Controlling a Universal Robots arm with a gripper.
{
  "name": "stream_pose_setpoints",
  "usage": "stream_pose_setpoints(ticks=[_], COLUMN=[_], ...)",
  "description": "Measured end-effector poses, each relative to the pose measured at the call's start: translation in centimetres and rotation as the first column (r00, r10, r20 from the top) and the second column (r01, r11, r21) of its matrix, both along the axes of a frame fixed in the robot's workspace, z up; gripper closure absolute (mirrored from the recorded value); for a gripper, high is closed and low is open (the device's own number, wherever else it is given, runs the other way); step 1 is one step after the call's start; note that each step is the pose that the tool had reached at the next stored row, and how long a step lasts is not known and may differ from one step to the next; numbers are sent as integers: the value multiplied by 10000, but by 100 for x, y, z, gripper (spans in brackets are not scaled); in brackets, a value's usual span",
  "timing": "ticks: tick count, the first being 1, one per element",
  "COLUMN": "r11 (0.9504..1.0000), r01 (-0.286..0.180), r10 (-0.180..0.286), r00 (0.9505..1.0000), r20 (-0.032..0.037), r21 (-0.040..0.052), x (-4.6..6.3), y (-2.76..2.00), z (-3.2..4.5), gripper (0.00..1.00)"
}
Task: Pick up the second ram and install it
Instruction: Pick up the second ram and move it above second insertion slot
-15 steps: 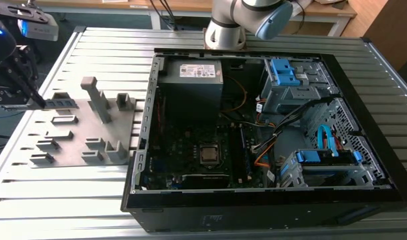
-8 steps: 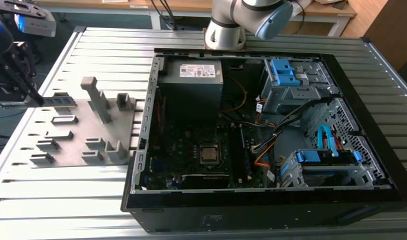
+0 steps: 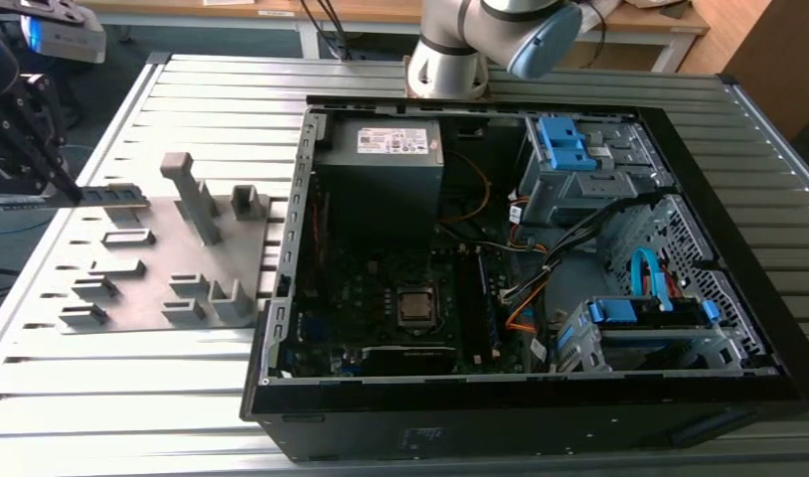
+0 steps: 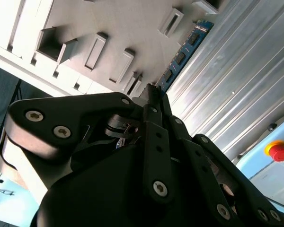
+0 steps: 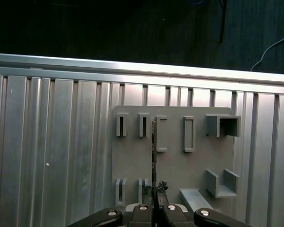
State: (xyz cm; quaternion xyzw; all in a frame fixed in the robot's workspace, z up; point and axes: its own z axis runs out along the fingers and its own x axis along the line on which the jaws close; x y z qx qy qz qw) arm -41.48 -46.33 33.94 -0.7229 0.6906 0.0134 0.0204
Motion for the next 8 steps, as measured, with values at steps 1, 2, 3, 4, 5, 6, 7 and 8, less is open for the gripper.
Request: stream_pose_setpoints(ticks=[1, 2, 3, 4, 5, 6, 7, 8], r11=[10000, 10000, 10000, 10000, 10000, 10000, 10000, 10000], r01=[-1, -1, 0, -1, 0, 0, 0, 0], r10=[1, 1, 0, 1, 0, 0, 0, 0], r00=[10000, 10000, 10000, 10000, 10000, 10000, 10000, 10000], r20=[2, 2, 1, 1, 1, 0, 0, 1], r21=[1, 1, 1, 0, 1, 0, 0, 0], x=[0, 0, 0, 0, 0, 0, 0, 0], y=[0, 0, 0, 0, 0, 0, 0, 0], z=[7, 13, 20, 27, 33, 41, 49, 56], gripper=[86, 86, 86, 86, 86, 86, 86, 86])
